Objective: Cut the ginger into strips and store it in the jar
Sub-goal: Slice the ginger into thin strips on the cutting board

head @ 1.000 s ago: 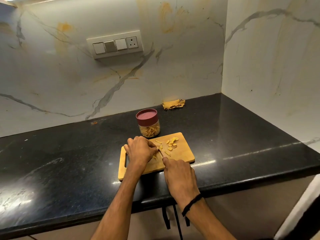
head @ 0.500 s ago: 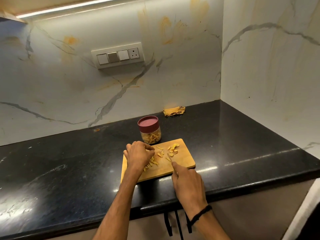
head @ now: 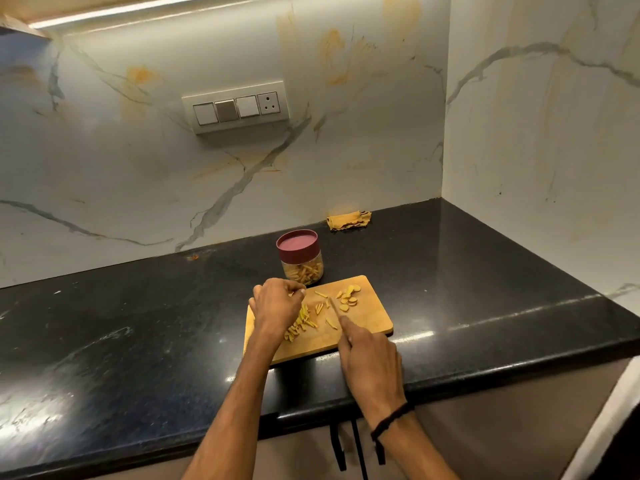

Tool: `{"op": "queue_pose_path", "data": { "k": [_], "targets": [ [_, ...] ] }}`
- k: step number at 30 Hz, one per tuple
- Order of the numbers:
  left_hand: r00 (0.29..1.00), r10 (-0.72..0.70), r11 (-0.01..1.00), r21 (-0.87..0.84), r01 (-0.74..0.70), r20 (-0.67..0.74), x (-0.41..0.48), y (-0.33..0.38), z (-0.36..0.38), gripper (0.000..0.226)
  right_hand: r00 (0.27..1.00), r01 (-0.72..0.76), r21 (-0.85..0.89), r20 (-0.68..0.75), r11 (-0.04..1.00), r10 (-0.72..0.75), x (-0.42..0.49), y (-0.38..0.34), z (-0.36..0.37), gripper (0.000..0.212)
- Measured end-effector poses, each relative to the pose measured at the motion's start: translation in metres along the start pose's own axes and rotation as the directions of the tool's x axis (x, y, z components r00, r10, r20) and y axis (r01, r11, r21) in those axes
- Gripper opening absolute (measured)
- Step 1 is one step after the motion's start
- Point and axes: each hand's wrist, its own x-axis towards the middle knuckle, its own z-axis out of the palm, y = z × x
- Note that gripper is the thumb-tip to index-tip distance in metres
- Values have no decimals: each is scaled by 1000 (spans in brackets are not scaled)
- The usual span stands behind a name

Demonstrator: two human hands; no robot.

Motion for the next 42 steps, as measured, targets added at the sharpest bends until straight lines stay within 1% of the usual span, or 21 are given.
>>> {"op": "queue_pose_path", "data": {
  "k": [1, 3, 5, 6, 9, 11, 12, 15, 17, 18, 21, 23, 25, 28, 30, 32, 35, 38, 40, 42],
  "targets": [
    [1000, 6, 1000, -8, -6, 6, 2, 1, 0, 19, 1000, -5, -26, -3, 1000, 5, 3, 0, 1, 42],
    [1000, 28, 1000, 12, -28, 15, 7, 3, -3, 18, 999, 43, -51, 26, 998, -42, 3, -5, 6, 40],
    [997, 61, 996, 63, -63, 38, 12, 7, -5, 21, 993, 110, -33, 48, 993, -108, 0, -11, 10, 39],
    [996, 72, 993, 86, -76, 58, 14, 9, -5, 25, 992, 118, -23, 37, 993, -117, 1, -11, 10, 38],
    [993, 71, 991, 105, -81, 90, 13, 14, -7, 35, 999, 44, -5, -28, 999, -45, 17, -3, 8, 40],
    [992, 68, 994, 78, -76, 102, 14, 13, -6, 37, 999, 6, -40, -47, 999, -7, 27, -1, 6, 42],
    [991, 66, 996, 59, -73, 115, 14, 12, -5, 38, 999, 12, -61, -43, 998, -14, 30, -2, 6, 42],
    [986, 74, 996, 32, -80, 150, 13, 12, -5, 41, 993, 116, -73, 36, 991, -114, 29, -9, 11, 38],
    [983, 95, 994, 36, -102, 158, 12, 13, -5, 44, 984, 173, -76, 58, 982, -169, 19, -12, 12, 36],
    [981, 104, 993, 42, -113, 165, 10, 14, -5, 45, 986, 166, -72, 44, 983, -163, 15, -11, 11, 36],
    [971, 146, 983, 86, -165, 190, 6, 15, -4, 43, 998, 50, -70, -43, 996, -53, 4, 0, 5, 42],
    [969, 153, 979, 103, -176, 195, 5, 14, -3, 41, 998, 2, -84, -59, 996, -7, -7, 3, 5, 45],
    [969, 144, 979, 113, -169, 202, 3, 15, -2, 41, 999, 6, -63, -35, 998, -8, -18, 0, 11, 48],
    [969, 153, 981, 86, -172, 193, -1, 17, -3, 41, 998, 65, -38, -14, 997, -66, -24, -7, 18, 45],
    [971, 163, 984, 44, -173, 172, -4, 17, -3, 40, 995, 89, -21, -41, 996, -90, -21, -11, 16, 41],
    [976, 177, 983, 19, -181, 131, -7, 18, -4, 36, 994, 73, 7, -81, 997, -72, -15, -10, 11, 41],
    [975, 205, 976, 52, -210, 90, -13, 20, -1, 27, 987, 26, 121, -160, 992, -7, 1, 4, 2, 40],
    [968, 225, 962, 136, -238, 109, -21, 28, 5, 29, 962, -32, 254, -255, 967, 99, 21, 26, -4, 39],
    [963, 240, 957, 136, -255, 122, -23, 35, 10, 32, 947, -86, 358, -261, 930, 189, 32, 36, -8, 37],
    [963, 244, 957, 136, -258, 116, -21, 44, 16, 31, 941, -109, 381, -259, 918, 219, 37, 40, -9, 37]
  ]
}}
